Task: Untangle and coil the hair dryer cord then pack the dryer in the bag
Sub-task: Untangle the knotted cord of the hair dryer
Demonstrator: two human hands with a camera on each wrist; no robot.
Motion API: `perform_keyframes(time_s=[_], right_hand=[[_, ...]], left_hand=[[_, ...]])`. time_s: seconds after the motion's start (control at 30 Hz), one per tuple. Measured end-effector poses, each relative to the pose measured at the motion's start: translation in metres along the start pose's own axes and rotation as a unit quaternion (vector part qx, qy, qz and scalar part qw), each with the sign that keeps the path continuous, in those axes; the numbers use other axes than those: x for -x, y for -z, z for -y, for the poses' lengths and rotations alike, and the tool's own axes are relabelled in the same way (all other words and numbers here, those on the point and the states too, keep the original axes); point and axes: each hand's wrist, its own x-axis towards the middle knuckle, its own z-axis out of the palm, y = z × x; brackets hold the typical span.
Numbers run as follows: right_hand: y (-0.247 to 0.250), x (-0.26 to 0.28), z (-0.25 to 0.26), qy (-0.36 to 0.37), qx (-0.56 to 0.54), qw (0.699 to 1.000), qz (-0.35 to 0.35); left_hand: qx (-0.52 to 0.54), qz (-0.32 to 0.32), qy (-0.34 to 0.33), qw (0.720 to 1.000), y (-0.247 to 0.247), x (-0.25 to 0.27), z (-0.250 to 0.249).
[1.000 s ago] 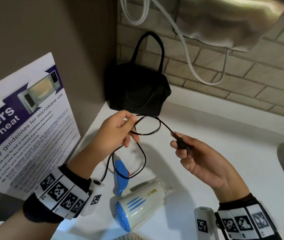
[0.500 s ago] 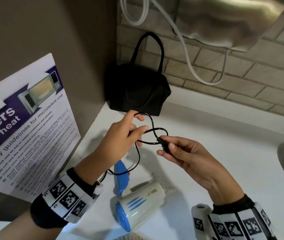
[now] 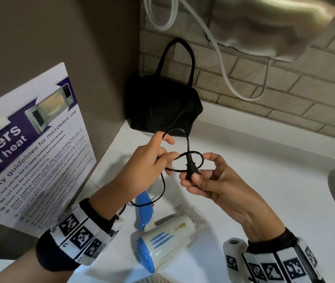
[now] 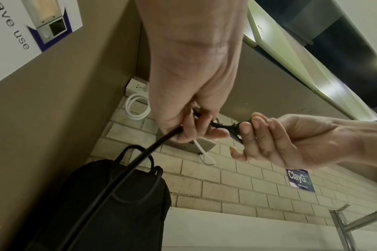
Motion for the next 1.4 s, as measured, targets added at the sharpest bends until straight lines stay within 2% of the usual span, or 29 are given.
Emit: perform_keyframes(time_s=[0.13, 0.27, 0.33, 0.4, 0.47, 0.57, 0.63, 0.7, 0.77, 0.83, 0.93, 1.0, 1.07, 1.23, 1.3, 1.4], right_hand=[[-0.005, -0.002, -0.002, -0.01, 0.019, 1.0, -0.007], [-0.004, -0.009, -0.007, -0.028, -0.009, 0.997, -0.073], [0.0, -0.011, -0.008, -0.03, 0.044, 0.995, -0.088], [0.002, -0.011, -0.008, -0.029, 0.151, 0.986, -0.058], [0.006, -0.009, -0.005, -0.019, 0.209, 0.978, 0.004], [0.012, -0.006, 0.001, -0.025, 0.138, 0.989, 0.055], [0.015, -0.006, 0.006, -0.064, 0.072, 0.994, 0.052], [0.017, -0.007, 0.008, -0.072, 0.093, 0.992, 0.034], [0.017, -0.008, 0.006, -0.028, 0.238, 0.971, -0.002], [0.015, -0.012, 0.002, 0.051, 0.369, 0.925, -0.072], [0.02, -0.017, 0.0, 0.197, 0.337, 0.902, -0.182], [0.029, -0.016, 0.005, 0.252, 0.342, 0.877, -0.222], [0.036, -0.014, 0.008, 0.252, 0.397, 0.854, -0.223], [0.062, -0.01, 0.006, 0.167, 0.496, 0.814, -0.252], [0.079, -0.011, 0.002, 0.101, 0.527, 0.804, -0.256], [0.098, -0.021, -0.016, -0.016, 0.592, 0.781, -0.199]], left_hand=[[0.013, 0.021, -0.015, 1.0, -0.004, 0.003, -0.005], [0.027, 0.044, -0.02, 0.998, -0.005, 0.006, -0.01], [0.018, 0.075, -0.021, 0.997, -0.006, 0.009, -0.013], [0.02, 0.085, -0.018, 0.996, -0.006, 0.01, -0.014], [0.036, 0.069, -0.01, 0.997, -0.003, 0.008, -0.01], [0.023, 0.062, -0.001, 0.998, 0.002, 0.006, -0.005], [0.005, 0.082, -0.003, 0.997, 0.003, 0.006, -0.005], [-0.01, 0.108, -0.011, 0.994, 0.003, 0.006, -0.004], [-0.037, 0.142, -0.011, 0.989, 0.002, 0.006, -0.001], [-0.062, 0.181, 0.008, 0.982, 0.0, 0.006, 0.004], [-0.066, 0.241, 0.043, 0.967, 0.0, 0.01, 0.012], [-0.058, 0.249, 0.058, 0.965, 0.001, 0.013, 0.016], [-0.05, 0.209, 0.05, 0.975, 0.003, 0.013, 0.017], [-0.028, 0.05, 0.039, 0.998, 0.024, 0.003, 0.015], [-0.017, -0.033, 0.037, 0.999, 0.039, -0.001, 0.015], [0.013, -0.119, 0.011, 0.993, 0.052, -0.005, 0.005]])
